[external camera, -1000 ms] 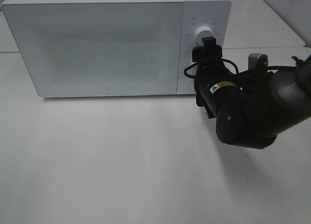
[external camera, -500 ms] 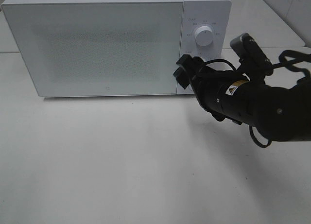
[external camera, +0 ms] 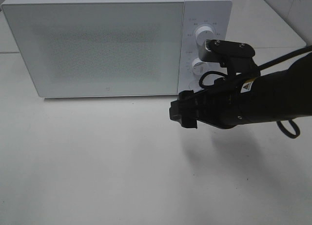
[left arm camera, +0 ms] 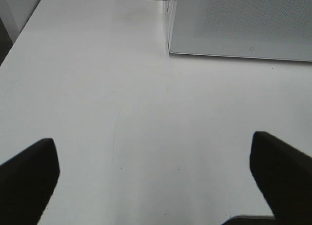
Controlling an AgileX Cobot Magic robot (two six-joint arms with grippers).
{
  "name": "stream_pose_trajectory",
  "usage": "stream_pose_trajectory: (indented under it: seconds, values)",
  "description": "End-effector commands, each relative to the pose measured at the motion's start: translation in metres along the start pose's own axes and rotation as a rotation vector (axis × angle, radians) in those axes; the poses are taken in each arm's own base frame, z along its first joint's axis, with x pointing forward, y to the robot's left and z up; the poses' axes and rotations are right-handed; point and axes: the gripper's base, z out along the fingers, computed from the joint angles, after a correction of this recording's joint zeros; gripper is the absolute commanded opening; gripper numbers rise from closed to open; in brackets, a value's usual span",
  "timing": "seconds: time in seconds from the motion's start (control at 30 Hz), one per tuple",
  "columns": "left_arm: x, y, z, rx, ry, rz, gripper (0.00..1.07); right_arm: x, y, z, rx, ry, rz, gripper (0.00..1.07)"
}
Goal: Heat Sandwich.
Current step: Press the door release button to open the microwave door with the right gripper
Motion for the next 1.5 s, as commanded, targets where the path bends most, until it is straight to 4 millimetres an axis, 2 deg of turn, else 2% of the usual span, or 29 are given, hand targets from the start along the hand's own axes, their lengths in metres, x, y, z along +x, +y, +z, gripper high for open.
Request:
stream_pose_trajectory:
  seconds: [0.03, 0.13, 0.3, 0.43, 0.6, 0.7, 0.77, 0.87, 0.93, 1.03, 1.1, 1.17, 1.27, 1.3, 1.5]
  values:
    - [0.001, 0.000, -0.002, 0.003, -0.022, 0.001, 1.00, -0.003, -0.001, -0.014, -0.022, 0.064, -0.104, 0.75]
    - [0.001, 0.000, -0.002, 0.003, -0.022, 0.001, 1.00, 0.000, 0.001, -0.028, -0.042, 0.106, -0.187, 0.75]
    - [0.001, 0.000, -0.002, 0.003, -0.022, 0.001, 1.00, 0.003, 0.001, -0.041, -0.043, 0.140, -0.244, 0.75]
    - [0.001, 0.000, -0.002, 0.003, -0.022, 0.001, 1.00, 0.010, -0.002, -0.069, -0.009, 0.222, -0.314, 0.75]
    - [0.001, 0.000, -0.002, 0.003, -0.022, 0.001, 1.00, 0.014, -0.005, -0.086, 0.016, 0.248, -0.315, 0.75]
    - [0.001, 0.000, -0.002, 0.003, -0.022, 0.001, 1.00, 0.022, -0.008, -0.115, 0.042, 0.276, -0.345, 0.75]
    - [0.001, 0.000, -0.002, 0.003, -0.022, 0.001, 1.00, 0.024, -0.009, -0.122, 0.046, 0.273, -0.352, 0.75]
    - [0.001, 0.000, -0.002, 0.003, -0.022, 0.001, 1.00, 0.031, -0.010, -0.147, 0.050, 0.258, -0.341, 0.75]
    - [0.001, 0.000, -0.002, 0.003, -0.022, 0.001, 1.00, 0.034, -0.011, -0.152, 0.050, 0.256, -0.337, 0.75]
    - [0.001, 0.000, -0.002, 0.003, -0.022, 0.001, 1.00, 0.043, -0.013, -0.176, 0.045, 0.216, -0.339, 0.75]
    - [0.001, 0.000, -0.002, 0.003, -0.022, 0.001, 1.00, 0.045, -0.013, -0.181, 0.044, 0.210, -0.340, 0.75]
    - [0.001, 0.000, -0.002, 0.003, -0.022, 0.001, 1.00, 0.053, -0.015, -0.196, 0.042, 0.181, -0.345, 0.75]
    - [0.001, 0.000, -0.002, 0.003, -0.022, 0.001, 1.00, 0.059, -0.018, -0.207, 0.050, 0.161, -0.354, 0.75]
    - [0.001, 0.000, -0.002, 0.003, -0.022, 0.001, 1.00, 0.066, -0.020, -0.218, 0.057, 0.142, -0.341, 0.75]
    - [0.001, 0.000, -0.002, 0.003, -0.022, 0.001, 1.00, 0.079, -0.028, -0.229, 0.103, 0.140, -0.265, 0.75]
